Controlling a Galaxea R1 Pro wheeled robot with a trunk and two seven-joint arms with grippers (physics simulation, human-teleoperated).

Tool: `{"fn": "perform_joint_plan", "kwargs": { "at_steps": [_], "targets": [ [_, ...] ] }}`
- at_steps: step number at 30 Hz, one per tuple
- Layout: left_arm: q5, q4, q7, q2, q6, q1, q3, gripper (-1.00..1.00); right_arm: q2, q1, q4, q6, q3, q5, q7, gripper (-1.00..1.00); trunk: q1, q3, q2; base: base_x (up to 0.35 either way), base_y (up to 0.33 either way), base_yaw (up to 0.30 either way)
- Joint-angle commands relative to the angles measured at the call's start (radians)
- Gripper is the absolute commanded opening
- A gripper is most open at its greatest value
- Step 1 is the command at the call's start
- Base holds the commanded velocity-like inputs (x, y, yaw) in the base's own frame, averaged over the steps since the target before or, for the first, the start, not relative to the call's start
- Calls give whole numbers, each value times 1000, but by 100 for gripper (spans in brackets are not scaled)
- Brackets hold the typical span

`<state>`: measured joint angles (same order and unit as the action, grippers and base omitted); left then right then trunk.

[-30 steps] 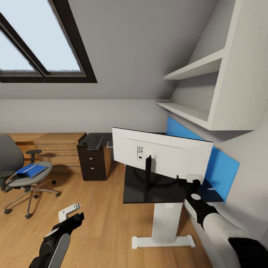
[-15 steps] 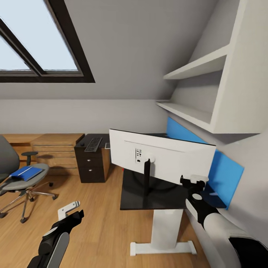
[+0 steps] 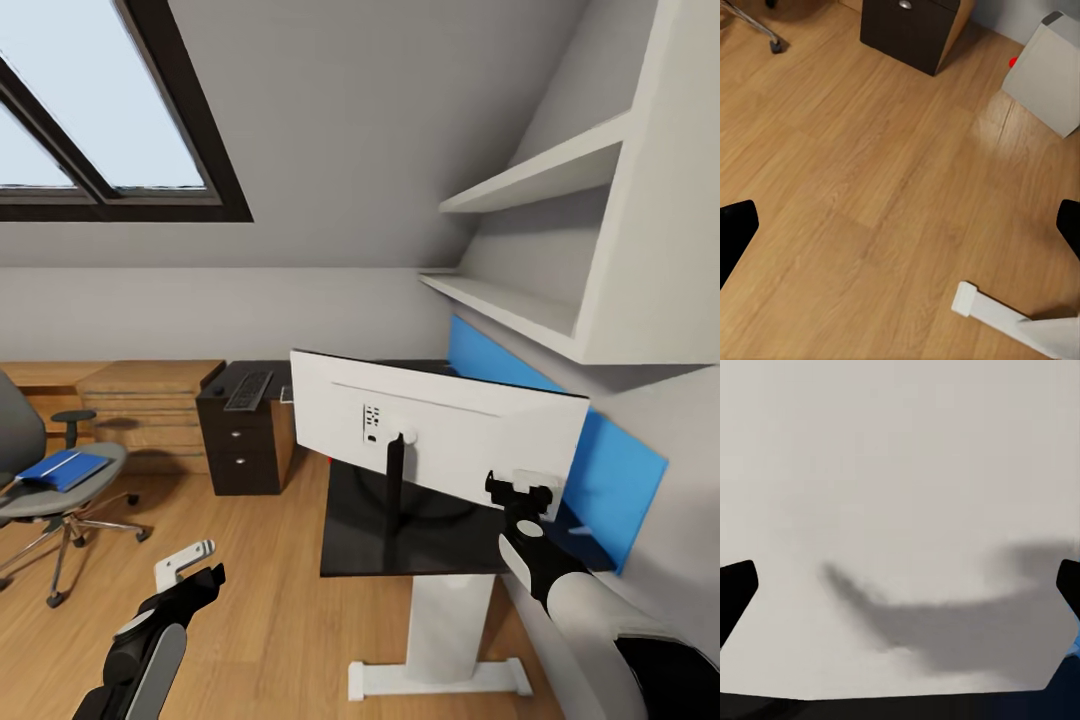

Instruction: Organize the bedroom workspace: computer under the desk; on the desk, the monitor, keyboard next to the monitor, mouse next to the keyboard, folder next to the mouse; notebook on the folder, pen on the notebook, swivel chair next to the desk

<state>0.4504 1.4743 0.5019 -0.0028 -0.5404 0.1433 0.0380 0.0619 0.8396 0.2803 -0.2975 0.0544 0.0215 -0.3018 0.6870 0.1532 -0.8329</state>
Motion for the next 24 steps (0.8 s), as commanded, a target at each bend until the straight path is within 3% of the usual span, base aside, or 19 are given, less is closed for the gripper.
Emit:
{"fn": "perform_joint_plan", "kwargs": {
  "at_steps": [1, 14, 18, 20, 24],
  "targets": [
    [11, 1, 7, 0, -2, 1, 0, 100, 0, 1, -1, -4, 5, 2, 1, 100, 1, 2, -1, 265, 0, 0],
    [11, 2, 7, 1, -3, 1, 7, 100, 2, 1, -1, -2, 5, 4, 1, 100, 1, 2, -1, 206, 0, 0],
    [12, 2, 7, 1, -3, 1, 27, 100, 4, 1, -1, -1, 5, 5, 1, 100, 1, 2, -1, 298, 0, 0],
    [16, 2, 6, 1, -4, 1, 132, 100, 6, 1, -1, 0, 5, 5, 1, 100, 1, 2, -1, 314, 0, 0],
    [18, 2, 4, 0, -5, 1, 275, 100, 14, 1, -2, 1, 5, 5, 1, 100, 1, 2, -1, 318, 0, 0]
  ]
}}
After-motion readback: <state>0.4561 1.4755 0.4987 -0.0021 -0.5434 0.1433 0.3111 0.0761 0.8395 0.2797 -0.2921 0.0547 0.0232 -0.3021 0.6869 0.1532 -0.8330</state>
